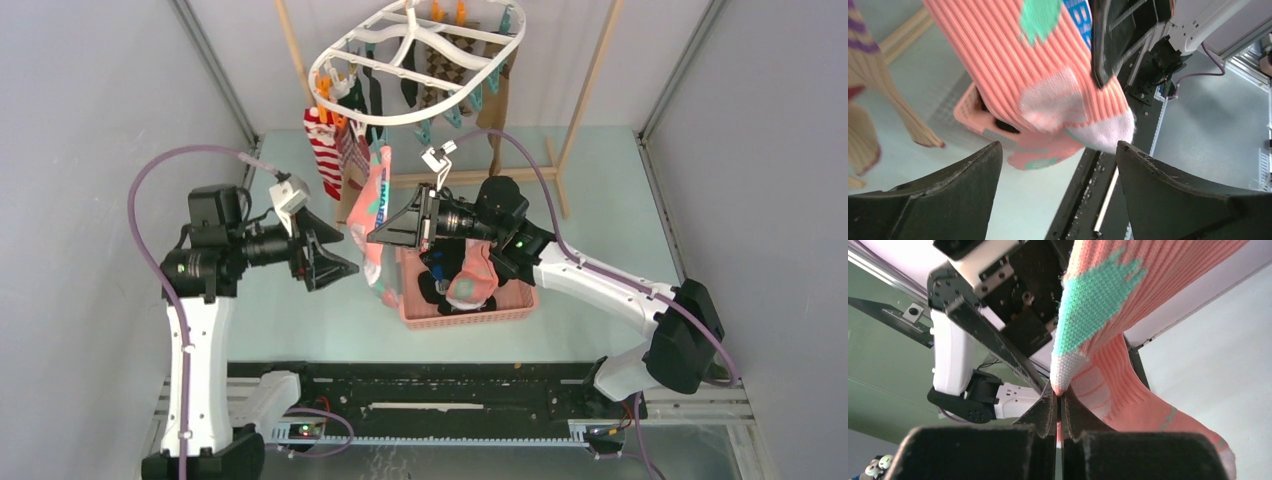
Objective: Remove the socks clipped to the hanger
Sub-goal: Remove the sock from the hanger.
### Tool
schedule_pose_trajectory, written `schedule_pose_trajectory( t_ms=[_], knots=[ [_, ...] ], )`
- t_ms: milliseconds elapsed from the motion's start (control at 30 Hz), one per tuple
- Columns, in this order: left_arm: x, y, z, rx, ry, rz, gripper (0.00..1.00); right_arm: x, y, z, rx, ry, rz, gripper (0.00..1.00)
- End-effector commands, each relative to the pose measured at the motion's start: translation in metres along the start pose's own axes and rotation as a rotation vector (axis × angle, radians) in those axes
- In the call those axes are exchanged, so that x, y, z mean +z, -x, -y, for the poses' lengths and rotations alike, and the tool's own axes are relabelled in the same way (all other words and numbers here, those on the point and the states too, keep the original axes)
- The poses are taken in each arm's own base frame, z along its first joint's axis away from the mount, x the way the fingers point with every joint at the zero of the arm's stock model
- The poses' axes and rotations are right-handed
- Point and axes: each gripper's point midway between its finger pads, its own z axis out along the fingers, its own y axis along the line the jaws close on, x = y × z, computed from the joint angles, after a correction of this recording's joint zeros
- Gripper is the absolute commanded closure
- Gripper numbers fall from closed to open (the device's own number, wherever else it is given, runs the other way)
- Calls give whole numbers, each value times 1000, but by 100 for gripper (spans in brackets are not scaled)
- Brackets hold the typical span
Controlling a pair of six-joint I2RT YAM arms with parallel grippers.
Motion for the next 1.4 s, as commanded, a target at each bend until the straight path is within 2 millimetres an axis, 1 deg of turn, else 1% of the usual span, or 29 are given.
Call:
schedule_pose_trajectory(
  t_ms=[0,67,133,267,367,533,633,700,800,867,933,1033,1100,1167,1233,1300,1367],
  knots=[
    [-2,38,-2,87,-54,42,11,-8,-2,-24,-12,75,-37,100],
    [0,49,0,77,-104,62,11,-8,-2,-27,-12,90,-41,100],
    [1,54,2,68,-136,74,10,-8,-2,-29,-10,100,-43,100],
    [7,45,6,31,-183,64,9,-9,-3,-32,-2,119,-53,100],
    [13,36,3,8,-199,55,10,-8,-3,-35,5,147,-62,100],
    [15,41,2,8,-220,59,10,-9,-3,-35,38,182,-78,100],
    [18,45,-10,22,-169,60,9,-9,-3,-36,39,190,-82,100],
    [19,49,-13,26,-163,67,8,-10,-3,-36,38,191,-84,100],
    [20,51,-10,8,-200,76,7,-10,-4,-35,42,186,-88,100],
    [25,46,-2,4,-245,66,9,-9,-4,-35,43,189,-88,100],
    [27,42,3,-3,-273,59,14,-9,-3,-33,49,188,-85,100],
    [30,36,8,-27,-309,52,28,-8,-2,-30,60,178,-81,100],
    [30,34,11,-35,-317,51,41,-8,-2,-27,61,166,-79,98],
    [29,32,12,-32,-312,50,59,-8,0,-22,57,131,-65,90],
    [28,31,11,-32,-292,44,75,-9,3,-16,47,85,-42,85],
    [29,31,8,-44,-271,40,84,-11,7,-9,33,27,-13,78],
    [30,31,4,-53,-247,41,89,-13,13,-2,24,-33,21,69]
  ],
)
